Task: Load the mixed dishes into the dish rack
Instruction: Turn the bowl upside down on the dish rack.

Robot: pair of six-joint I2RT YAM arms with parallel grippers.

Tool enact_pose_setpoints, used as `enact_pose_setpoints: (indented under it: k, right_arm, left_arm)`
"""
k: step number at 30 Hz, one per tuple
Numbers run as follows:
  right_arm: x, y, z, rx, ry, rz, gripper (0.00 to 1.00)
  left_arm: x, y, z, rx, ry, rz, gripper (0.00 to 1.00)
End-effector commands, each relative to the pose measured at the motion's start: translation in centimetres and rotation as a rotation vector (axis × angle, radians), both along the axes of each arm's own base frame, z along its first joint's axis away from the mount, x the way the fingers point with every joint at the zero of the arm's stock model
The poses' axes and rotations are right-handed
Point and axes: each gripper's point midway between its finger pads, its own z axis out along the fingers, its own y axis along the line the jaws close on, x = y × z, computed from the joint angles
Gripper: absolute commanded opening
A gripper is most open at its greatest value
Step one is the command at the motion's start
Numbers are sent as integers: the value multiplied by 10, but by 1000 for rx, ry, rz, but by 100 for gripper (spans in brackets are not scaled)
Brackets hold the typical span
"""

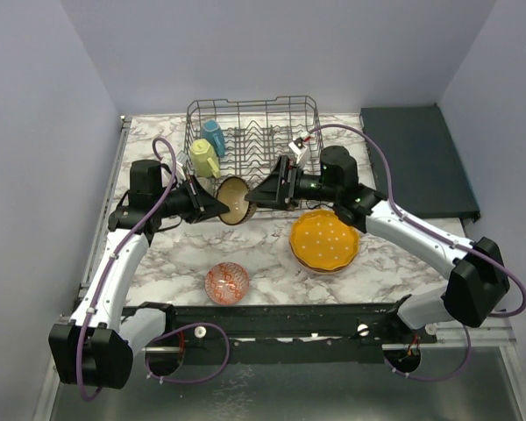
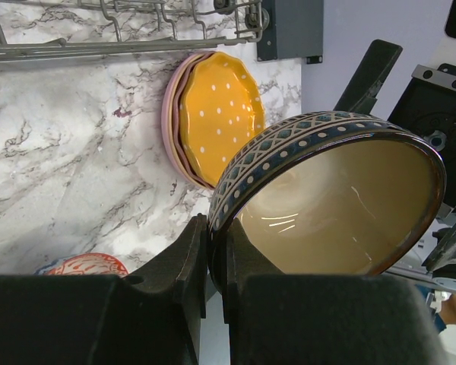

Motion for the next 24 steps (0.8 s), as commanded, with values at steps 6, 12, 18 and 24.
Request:
enact_pose_setpoints:
  k: [6,12,18,24]
  right_arm:
    - [0,12,18,48,-27,20,99]
    - [-2,13,21,57,-27,24,97]
    - [-5,15,26,66,-27,26,93]
    - [-5,16,27,77,-14,17,85]
  left_arm:
    - [-6,-8,25,-63,-80,-52,0]
    - [-5,-8,22,-60,-71,-48,0]
    - [-5,-7,22,-56,-78,-42,0]
    - [-5,-6,19,-48,-79,-30,0]
